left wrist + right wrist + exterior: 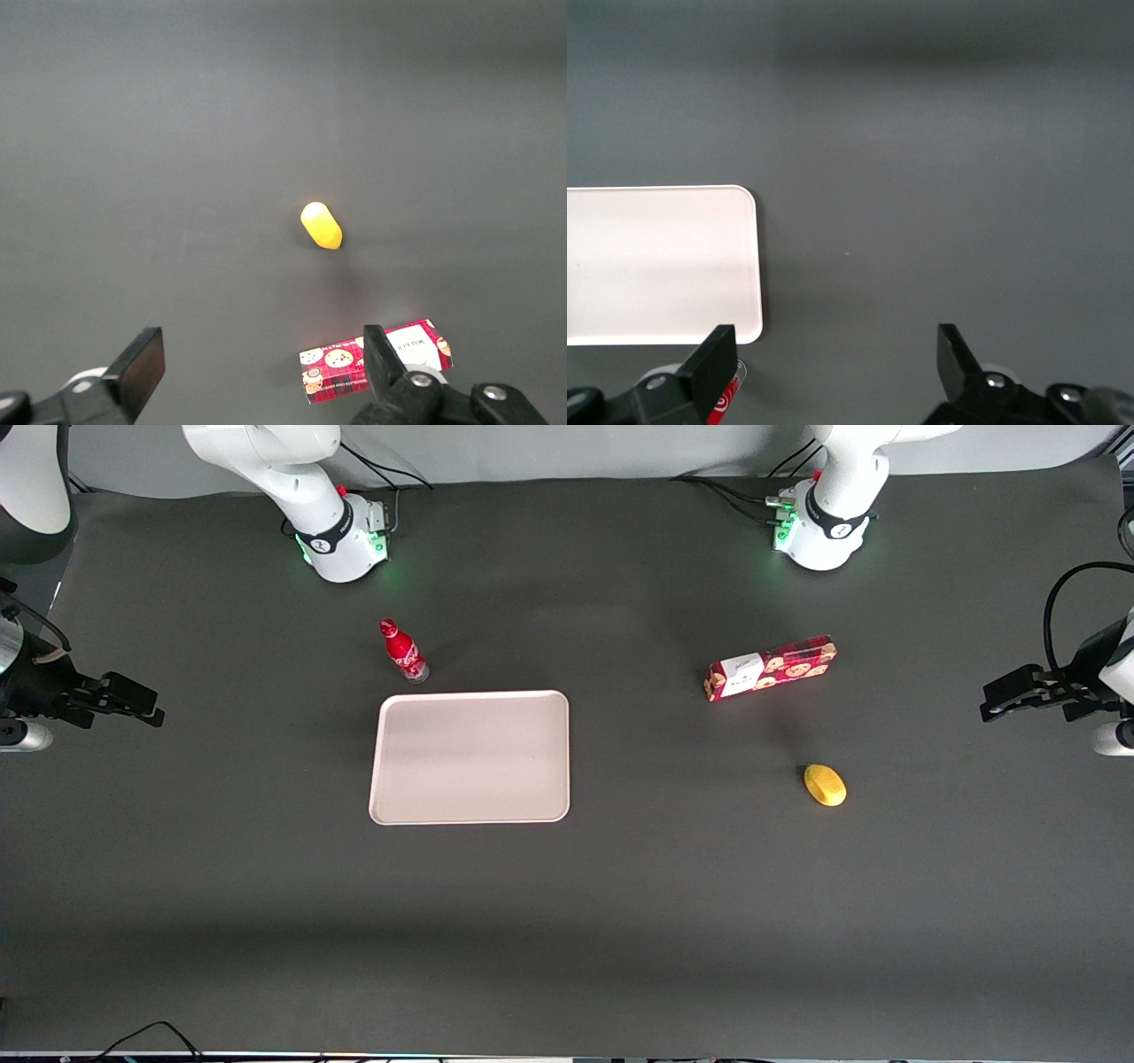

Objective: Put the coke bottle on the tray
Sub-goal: 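Move the open right gripper toward the red Coca-Cola bottle, then lower the right gripper around the red Coca-Cola bottle, then close the right gripper on the bottle's body, then lift the bottle and carry it over the white tray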

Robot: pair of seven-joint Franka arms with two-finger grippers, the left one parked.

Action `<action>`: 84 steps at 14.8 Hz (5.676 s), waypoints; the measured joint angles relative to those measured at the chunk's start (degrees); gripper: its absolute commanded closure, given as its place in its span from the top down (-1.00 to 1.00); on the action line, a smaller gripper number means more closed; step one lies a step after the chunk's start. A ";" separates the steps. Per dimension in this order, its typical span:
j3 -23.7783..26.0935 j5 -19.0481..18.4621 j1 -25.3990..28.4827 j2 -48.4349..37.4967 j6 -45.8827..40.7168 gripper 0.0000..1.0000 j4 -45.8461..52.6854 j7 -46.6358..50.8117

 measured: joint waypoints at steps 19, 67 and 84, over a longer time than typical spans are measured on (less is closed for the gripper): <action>1.84 1.82 -2.52 -0.95 -3.83 1.00 -2.29 -0.03; 45.53 26.00 -6.49 -26.77 35.72 -1.00 -62.25 32.08; 29.98 16.23 -11.54 -26.65 2.30 -1.00 -28.46 32.00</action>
